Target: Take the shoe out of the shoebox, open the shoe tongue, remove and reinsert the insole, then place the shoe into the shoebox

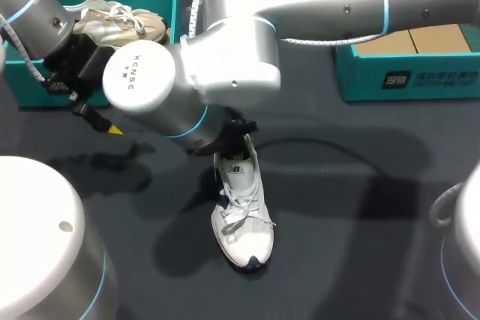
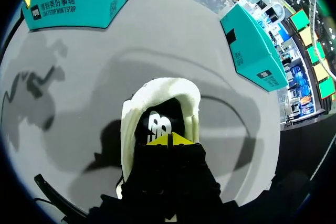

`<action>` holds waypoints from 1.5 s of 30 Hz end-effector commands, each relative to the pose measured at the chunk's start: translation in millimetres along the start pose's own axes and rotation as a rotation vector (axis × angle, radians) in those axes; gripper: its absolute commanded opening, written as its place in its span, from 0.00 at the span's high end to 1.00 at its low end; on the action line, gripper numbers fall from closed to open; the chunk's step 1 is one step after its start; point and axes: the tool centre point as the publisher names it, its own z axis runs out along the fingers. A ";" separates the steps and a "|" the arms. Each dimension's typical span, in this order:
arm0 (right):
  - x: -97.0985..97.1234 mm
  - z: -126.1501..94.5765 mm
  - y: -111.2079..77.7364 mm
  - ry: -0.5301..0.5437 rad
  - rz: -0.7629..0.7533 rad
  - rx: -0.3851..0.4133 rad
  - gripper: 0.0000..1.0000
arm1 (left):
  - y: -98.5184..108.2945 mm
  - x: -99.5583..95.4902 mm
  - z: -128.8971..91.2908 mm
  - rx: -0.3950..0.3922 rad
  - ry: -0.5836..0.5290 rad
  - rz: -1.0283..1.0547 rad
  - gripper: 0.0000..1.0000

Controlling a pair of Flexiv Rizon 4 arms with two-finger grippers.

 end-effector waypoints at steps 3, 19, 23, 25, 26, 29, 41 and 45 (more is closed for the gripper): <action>-9.6 14.0 -3.1 0.076 0.042 0.008 1.00 | -0.2 1.0 -1.0 -0.003 0.000 0.000 0.00; 9.7 32.1 -11.5 0.109 0.045 0.050 1.00 | 8.1 11.3 -26.4 -0.005 -0.027 0.112 0.00; 17.3 33.7 -12.8 0.121 0.037 0.059 1.00 | 16.6 15.4 -32.1 -0.003 -0.025 0.122 0.00; 15.9 28.5 -12.4 0.114 0.047 0.048 1.00 | 20.3 16.9 -33.2 0.003 -0.016 0.132 0.00; 11.8 23.3 -11.7 0.104 0.059 0.034 1.00 | 22.1 17.3 -33.4 0.003 -0.015 0.132 0.00; -2.5 8.2 -9.4 0.081 0.104 -0.014 1.00 | 22.1 17.3 -33.4 0.003 -0.015 0.132 0.00; -9.0 3.9 2.0 0.030 0.165 -0.137 1.00 | 22.1 17.3 -33.4 0.003 -0.015 0.132 0.00; -1.7 9.8 1.7 0.032 0.153 -0.138 1.00 | 22.1 17.3 -33.4 0.003 -0.015 0.132 0.00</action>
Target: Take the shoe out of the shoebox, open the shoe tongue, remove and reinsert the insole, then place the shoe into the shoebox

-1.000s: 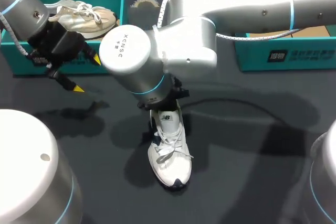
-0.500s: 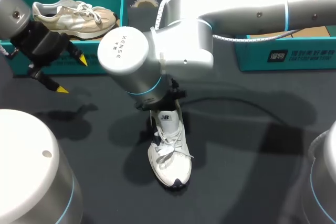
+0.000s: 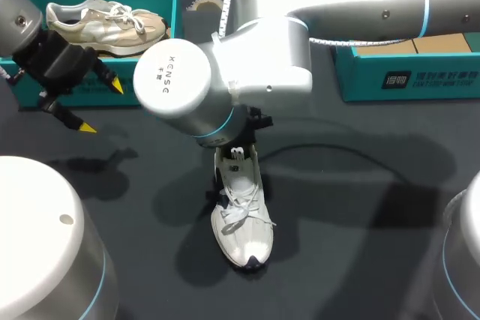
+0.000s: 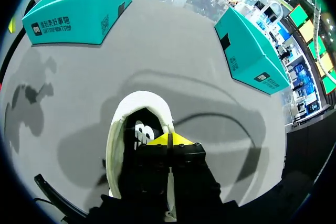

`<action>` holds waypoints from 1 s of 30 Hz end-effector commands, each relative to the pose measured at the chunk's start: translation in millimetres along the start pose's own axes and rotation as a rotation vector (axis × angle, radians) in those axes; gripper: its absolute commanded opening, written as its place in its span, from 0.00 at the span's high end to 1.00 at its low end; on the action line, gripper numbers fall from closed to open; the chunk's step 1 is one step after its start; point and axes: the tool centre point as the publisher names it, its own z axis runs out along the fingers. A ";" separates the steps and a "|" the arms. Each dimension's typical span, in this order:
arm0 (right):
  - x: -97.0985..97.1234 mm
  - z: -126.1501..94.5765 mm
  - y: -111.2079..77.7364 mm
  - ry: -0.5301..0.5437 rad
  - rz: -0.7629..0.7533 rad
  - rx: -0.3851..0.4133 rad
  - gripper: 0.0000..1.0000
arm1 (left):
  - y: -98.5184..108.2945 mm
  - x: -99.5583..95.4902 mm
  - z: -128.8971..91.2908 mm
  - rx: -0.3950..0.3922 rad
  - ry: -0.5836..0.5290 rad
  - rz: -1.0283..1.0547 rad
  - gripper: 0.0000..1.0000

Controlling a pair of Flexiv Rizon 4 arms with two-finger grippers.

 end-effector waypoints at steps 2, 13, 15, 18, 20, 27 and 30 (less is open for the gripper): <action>18.7 12.6 -10.8 -0.015 0.122 -0.051 1.00 | -0.1 0.8 -0.1 -0.002 0.000 0.001 0.00; 24.0 23.5 -9.3 -0.117 0.127 -0.053 1.00 | -0.1 0.8 -0.1 -0.002 0.000 0.001 0.00; 23.2 28.0 -7.4 -0.156 0.131 -0.051 1.00 | -0.1 0.8 -0.1 -0.002 0.000 0.001 0.00; 22.7 37.2 -6.8 -0.183 0.136 -0.031 1.00 | -0.1 0.8 -0.1 -0.002 0.000 0.001 0.00; 22.9 45.3 -7.8 -0.178 0.138 -0.007 1.00 | -0.1 0.8 -0.1 -0.002 0.000 0.001 0.00; 27.8 70.5 -16.2 -0.071 0.150 0.105 1.00 | -0.1 0.8 -0.1 -0.002 0.000 0.001 0.00; 29.4 75.6 -19.2 0.017 0.159 0.151 1.00 | -0.1 0.8 -0.1 -0.002 0.000 0.001 0.00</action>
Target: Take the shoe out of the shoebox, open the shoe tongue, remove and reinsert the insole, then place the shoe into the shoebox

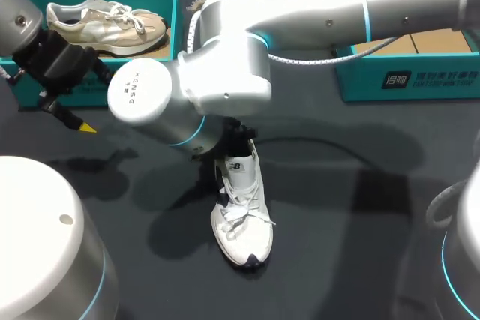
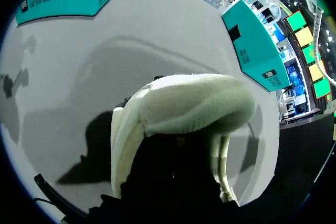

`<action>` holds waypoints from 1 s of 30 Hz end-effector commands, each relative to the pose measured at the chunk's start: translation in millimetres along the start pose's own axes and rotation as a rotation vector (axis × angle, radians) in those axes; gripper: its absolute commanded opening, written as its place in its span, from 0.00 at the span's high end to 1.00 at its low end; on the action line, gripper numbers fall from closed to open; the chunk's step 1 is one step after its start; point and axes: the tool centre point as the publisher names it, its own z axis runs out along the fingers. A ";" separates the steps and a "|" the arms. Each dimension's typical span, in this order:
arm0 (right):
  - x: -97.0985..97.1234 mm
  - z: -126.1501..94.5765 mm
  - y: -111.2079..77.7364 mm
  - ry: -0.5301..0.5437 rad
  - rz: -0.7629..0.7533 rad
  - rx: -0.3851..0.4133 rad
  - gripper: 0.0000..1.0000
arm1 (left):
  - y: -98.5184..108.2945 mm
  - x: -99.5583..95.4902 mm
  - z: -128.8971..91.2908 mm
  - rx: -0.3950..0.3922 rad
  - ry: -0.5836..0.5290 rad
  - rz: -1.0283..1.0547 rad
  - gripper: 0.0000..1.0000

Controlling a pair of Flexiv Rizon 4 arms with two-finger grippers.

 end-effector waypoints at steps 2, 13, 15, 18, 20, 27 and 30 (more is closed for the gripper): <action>2.5 26.0 -5.5 0.164 0.176 0.054 1.00 | -0.1 0.8 -0.2 -0.002 0.000 0.001 0.00; -6.1 -23.6 -11.1 0.341 0.150 -0.027 1.00 | -0.1 0.8 -0.2 -0.002 0.000 0.001 0.00; -5.9 -31.5 -11.8 0.349 0.152 -0.059 1.00 | -0.1 0.8 -0.2 -0.002 0.000 0.001 0.00; -7.0 -39.1 -12.8 0.351 0.163 -0.100 1.00 | -0.1 0.8 -0.2 -0.002 0.000 0.001 0.00; -8.1 -42.4 -12.7 0.339 0.177 -0.123 1.00 | -0.1 0.8 -0.2 -0.002 0.000 0.001 0.00; -4.6 -39.1 -8.3 0.264 0.190 -0.140 1.00 | -0.1 0.8 -0.2 -0.002 0.000 0.001 0.00; 2.3 -32.2 -8.4 0.195 0.191 -0.124 1.00 | -0.1 0.8 -0.2 -0.002 0.000 0.001 0.00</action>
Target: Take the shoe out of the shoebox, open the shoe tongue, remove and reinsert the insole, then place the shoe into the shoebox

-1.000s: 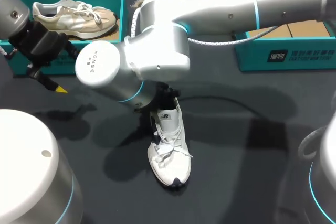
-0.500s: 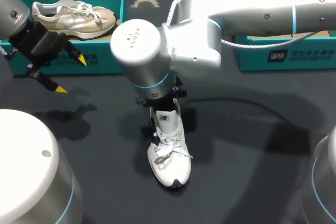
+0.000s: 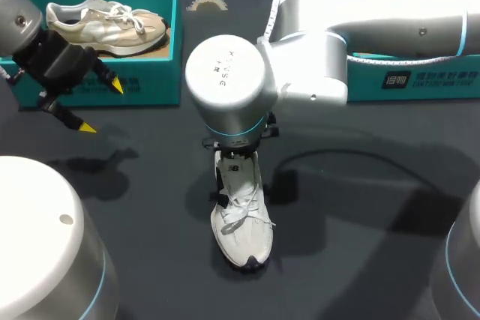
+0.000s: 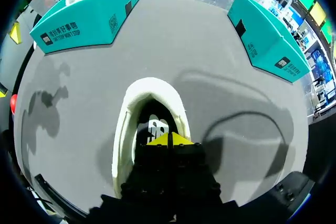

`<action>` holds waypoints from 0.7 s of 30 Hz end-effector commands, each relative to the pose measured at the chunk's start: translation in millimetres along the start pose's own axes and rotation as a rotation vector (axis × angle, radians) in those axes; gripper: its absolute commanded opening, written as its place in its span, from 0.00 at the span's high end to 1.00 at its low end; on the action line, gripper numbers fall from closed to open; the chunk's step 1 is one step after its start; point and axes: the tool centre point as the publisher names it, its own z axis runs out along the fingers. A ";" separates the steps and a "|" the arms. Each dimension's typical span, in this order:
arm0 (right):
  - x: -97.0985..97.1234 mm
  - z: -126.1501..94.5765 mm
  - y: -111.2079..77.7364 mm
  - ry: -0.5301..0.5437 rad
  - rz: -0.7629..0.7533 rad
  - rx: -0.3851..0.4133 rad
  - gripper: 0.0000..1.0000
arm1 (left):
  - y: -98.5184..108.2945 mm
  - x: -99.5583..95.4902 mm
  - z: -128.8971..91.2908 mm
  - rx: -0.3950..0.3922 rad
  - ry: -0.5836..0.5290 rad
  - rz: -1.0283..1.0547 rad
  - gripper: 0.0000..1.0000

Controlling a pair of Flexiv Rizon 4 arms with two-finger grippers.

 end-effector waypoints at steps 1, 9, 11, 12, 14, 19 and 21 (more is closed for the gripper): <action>19.2 16.7 -8.8 -0.118 0.089 -0.044 1.00 | -0.1 0.8 -0.1 -0.002 0.000 0.001 0.00; 28.2 36.9 -14.1 -0.282 0.094 0.005 1.00 | -0.1 0.8 -0.1 -0.002 0.000 0.001 0.00; 26.9 42.0 -15.2 -0.297 0.106 0.021 1.00 | -0.1 0.8 -0.1 -0.002 0.000 0.001 0.00; 25.9 44.7 -15.7 -0.303 0.112 0.029 1.00 | -0.1 0.8 -0.1 -0.002 0.000 0.001 0.00; 23.0 50.8 -16.4 -0.304 0.130 0.052 1.00 | -0.1 0.8 -0.1 -0.002 0.000 0.001 0.00; 18.3 62.7 -15.8 -0.180 0.150 0.162 1.00 | -0.1 0.8 -0.1 -0.002 0.000 0.001 0.00; 18.9 64.2 -15.4 -0.096 0.132 0.202 1.00 | -0.1 0.8 -0.1 -0.002 0.000 0.001 0.00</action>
